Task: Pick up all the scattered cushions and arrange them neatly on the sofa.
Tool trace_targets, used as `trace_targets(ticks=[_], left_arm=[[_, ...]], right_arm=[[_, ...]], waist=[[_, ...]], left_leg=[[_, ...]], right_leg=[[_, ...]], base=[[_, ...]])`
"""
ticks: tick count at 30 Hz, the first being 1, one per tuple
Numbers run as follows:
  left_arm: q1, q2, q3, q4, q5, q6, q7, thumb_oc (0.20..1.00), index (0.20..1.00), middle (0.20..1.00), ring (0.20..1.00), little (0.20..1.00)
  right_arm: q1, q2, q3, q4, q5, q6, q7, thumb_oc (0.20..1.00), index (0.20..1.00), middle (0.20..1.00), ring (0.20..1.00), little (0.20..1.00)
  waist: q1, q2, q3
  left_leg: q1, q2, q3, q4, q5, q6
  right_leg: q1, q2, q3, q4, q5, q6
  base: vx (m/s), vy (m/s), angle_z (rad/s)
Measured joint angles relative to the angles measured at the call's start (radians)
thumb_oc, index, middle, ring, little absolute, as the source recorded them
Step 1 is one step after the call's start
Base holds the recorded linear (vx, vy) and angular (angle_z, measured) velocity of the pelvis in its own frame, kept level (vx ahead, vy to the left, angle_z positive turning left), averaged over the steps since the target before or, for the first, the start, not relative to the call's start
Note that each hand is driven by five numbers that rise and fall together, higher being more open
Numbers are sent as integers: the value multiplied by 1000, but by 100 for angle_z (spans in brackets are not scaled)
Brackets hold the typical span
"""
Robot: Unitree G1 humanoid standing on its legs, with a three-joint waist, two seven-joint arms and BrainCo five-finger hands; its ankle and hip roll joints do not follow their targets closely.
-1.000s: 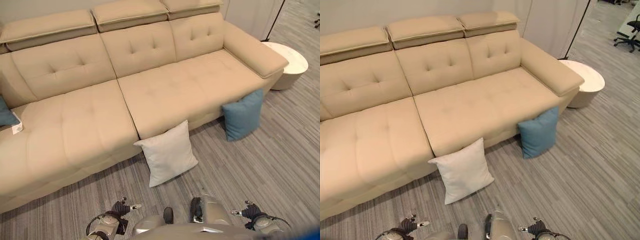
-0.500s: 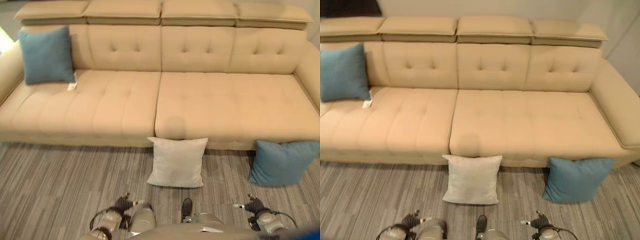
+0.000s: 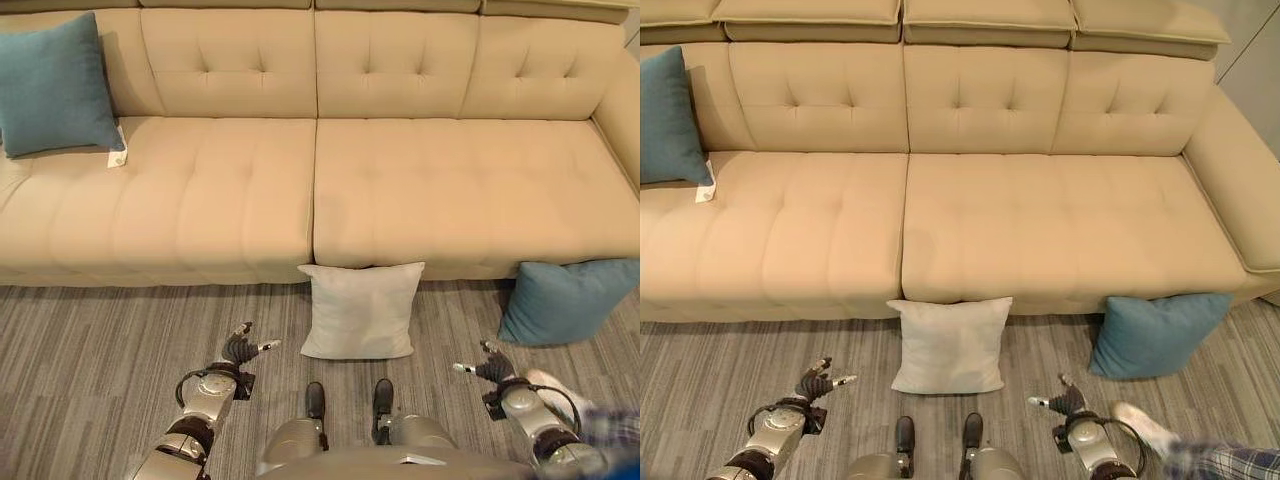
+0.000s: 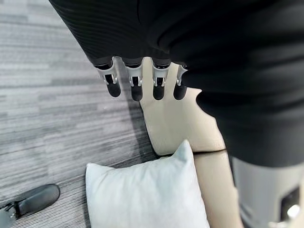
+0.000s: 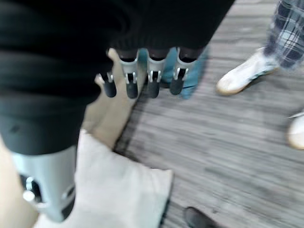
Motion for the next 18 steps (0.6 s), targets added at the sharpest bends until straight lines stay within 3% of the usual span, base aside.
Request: trace_targets(ticks=[2, 4, 6, 7, 11, 13, 18], left_arm=[[-28, 0, -3, -35, -25, -2, 10, 1000, 1000, 1000, 1000, 1000], [-145, -8, -7, -72, -72, -19, 45, 1000, 1000, 1000, 1000, 1000], [-256, -15, -12, -76, -79, -21, 66, 1000, 1000, 1000, 1000, 1000], [-295, -15, -12, -81, -94, -31, 80, 1000, 1000, 1000, 1000, 1000], [-459, 12, -54, -85, -179, -49, 142, 1000, 1000, 1000, 1000, 1000], [-534, 28, -54, -84, -194, -51, 154, 1000, 1000, 1000, 1000, 1000], [-576, 46, -66, -76, -194, -66, 184, 1000, 1000, 1000, 1000, 1000]], right_arm=[[-48, -4, 0, -24, 11, 0, -20, 1000, 1000, 1000, 1000, 1000], [-150, -33, 5, -82, 33, -1, -49, 1000, 1000, 1000, 1000, 1000], [-248, -39, 4, -91, 45, -1, -67, 1000, 1000, 1000, 1000, 1000], [-283, -39, 14, -104, 67, -1, -80, 1000, 1000, 1000, 1000, 1000], [-503, -39, 58, -100, 111, -2, -147, 1000, 1000, 1000, 1000, 1000], [-589, -39, 59, -99, 125, -5, -160, 1000, 1000, 1000, 1000, 1000], [-636, -54, 66, -101, 146, -22, -202, 1000, 1000, 1000, 1000, 1000]], waist=[[2, 4, 30], [9, 15, 132], [7, 20, 216], [9, 18, 229], [7, 2, 269], [6, -6, 315], [-8, -9, 309]], left_leg=[[-71, 0, 4, 40, -1, 0], [-237, -1, 5, 159, -3, 3], [-301, -2, 4, 205, -7, 20], [-335, -3, 5, 226, -15, 9], [-603, 2, -11, 385, -28, 8], [-650, 5, -18, 413, -25, 4], [-725, 0, -18, 412, -15, 10]], right_leg=[[-75, -4, 10, 41, 0, 2], [-241, -21, 24, 161, -2, 3], [-315, -29, 30, 225, -9, -5], [-359, -37, 37, 270, -31, 2], [-629, -52, 39, 433, -54, -23], [-668, -52, 34, 453, -51, -25], [-743, -56, 35, 449, -39, -24]], base=[[-310, 39, -11], [-222, 27, -6], [-188, -10, 1], [-188, -26, 5], [-96, -18, 7], [-78, -11, 7], [-40, -4, 2]])
